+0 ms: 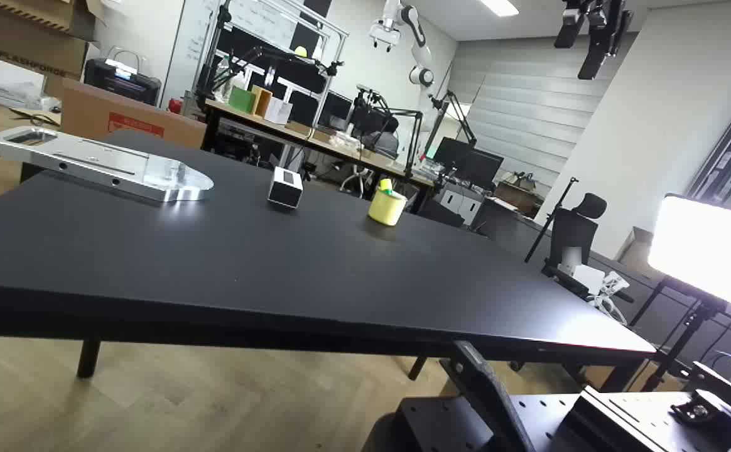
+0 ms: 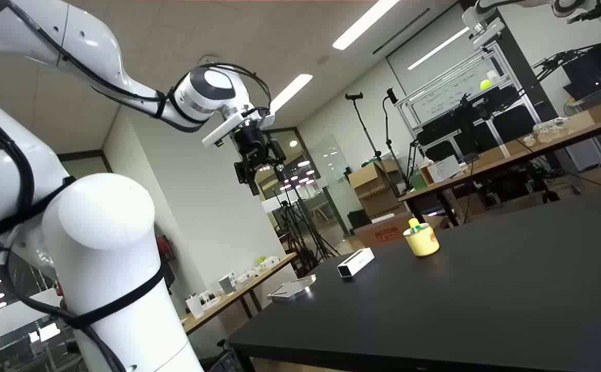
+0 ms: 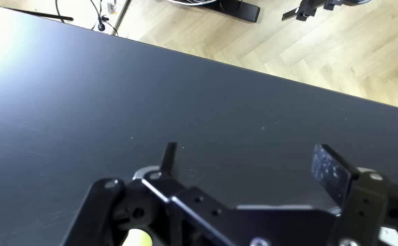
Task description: Remove the glue stick out of the cup and put it on the table
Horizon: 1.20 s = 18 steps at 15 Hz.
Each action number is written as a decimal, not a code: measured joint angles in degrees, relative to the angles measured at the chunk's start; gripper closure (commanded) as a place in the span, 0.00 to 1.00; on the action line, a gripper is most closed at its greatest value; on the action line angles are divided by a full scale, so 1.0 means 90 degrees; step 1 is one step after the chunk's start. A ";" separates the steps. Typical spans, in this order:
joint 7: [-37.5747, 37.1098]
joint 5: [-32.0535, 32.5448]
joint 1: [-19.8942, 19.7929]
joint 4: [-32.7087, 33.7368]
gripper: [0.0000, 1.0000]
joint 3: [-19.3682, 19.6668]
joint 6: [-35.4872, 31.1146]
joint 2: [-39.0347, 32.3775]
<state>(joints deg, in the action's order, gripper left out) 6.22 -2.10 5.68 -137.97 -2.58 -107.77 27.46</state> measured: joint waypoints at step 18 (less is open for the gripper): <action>0.0716 0.0563 -0.0553 0.0892 0.00 0.0546 -0.0682 -0.1080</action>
<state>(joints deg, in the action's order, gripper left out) 12.67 2.97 0.71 -129.94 2.33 -113.91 17.75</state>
